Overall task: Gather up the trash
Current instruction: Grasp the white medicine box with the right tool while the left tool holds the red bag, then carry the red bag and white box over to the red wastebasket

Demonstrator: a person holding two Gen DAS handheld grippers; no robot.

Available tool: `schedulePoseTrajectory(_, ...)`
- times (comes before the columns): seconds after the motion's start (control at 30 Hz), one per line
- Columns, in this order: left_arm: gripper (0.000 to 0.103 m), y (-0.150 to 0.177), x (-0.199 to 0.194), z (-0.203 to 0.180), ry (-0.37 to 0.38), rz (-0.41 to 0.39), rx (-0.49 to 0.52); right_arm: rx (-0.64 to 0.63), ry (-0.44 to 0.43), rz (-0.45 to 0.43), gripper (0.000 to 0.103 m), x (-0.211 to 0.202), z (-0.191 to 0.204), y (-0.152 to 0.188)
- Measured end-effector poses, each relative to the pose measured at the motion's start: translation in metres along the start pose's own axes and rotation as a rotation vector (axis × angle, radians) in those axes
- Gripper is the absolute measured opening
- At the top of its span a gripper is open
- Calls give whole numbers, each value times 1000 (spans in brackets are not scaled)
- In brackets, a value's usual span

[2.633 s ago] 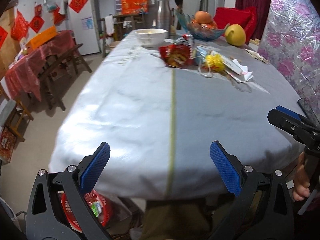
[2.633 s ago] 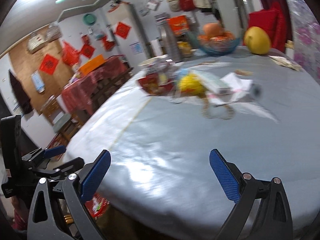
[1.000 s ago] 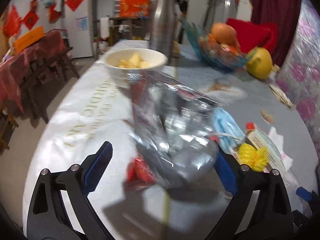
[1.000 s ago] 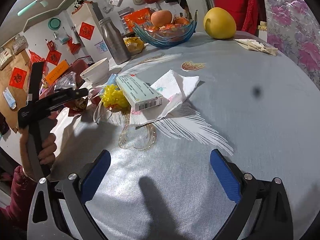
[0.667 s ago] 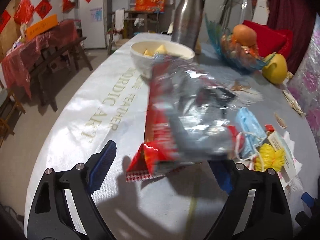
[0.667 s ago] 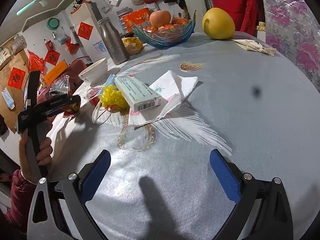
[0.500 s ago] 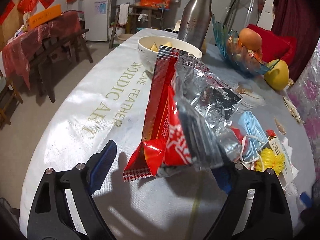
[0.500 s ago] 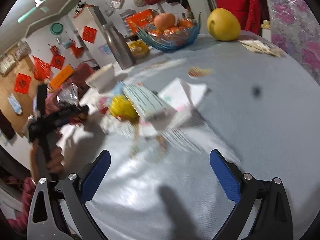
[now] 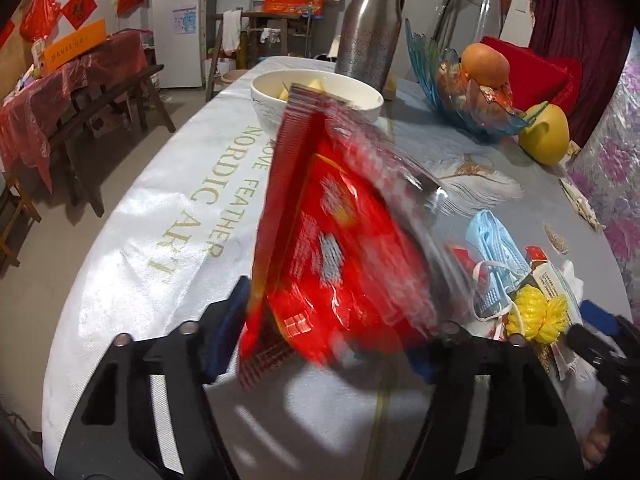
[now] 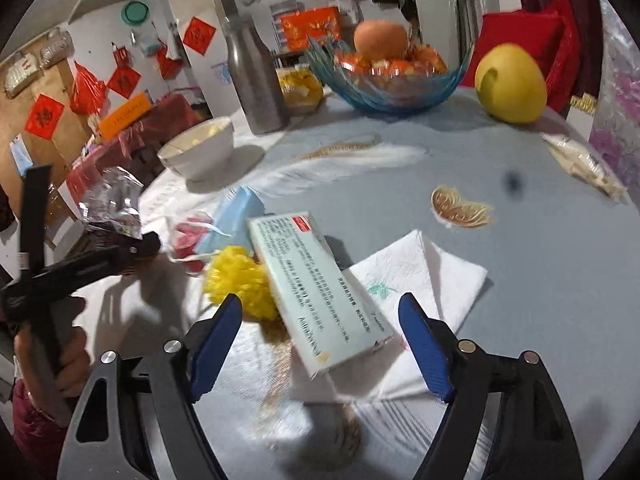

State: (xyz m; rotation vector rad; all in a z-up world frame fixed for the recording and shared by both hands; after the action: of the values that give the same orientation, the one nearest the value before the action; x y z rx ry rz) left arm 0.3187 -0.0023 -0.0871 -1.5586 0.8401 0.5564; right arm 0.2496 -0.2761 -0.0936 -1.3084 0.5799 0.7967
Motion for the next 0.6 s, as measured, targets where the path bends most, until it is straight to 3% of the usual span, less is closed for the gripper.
schedulePoseTrajectory(0.03, 62, 0, -1, 0, 7, -6, -1, 2, -4, 17, 58, 4, -1, 2)
schedulePoseTrajectory(0.27, 61, 3, -34, -5, 112, -82, -3, -30, -52, -123, 58, -45, 16, 10)
schedulePoseTrajectory(0.6, 61, 40, -110, -4, 75, -139, 22, -58, -112, -207, 58, -105, 43, 39)
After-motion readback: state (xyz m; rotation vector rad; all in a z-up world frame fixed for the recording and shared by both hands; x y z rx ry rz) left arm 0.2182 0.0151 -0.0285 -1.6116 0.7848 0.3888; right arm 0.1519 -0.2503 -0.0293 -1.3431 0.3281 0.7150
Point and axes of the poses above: each gripper's, at about its wrist camera, not at the fingertips, and x roughly the way its jaws point, z to its left, y to its underside, the point moved 3 cm from there along x, roughly the way its jaws point, and after that the axes turned 2 degrees about y, right-handed, at the moved point
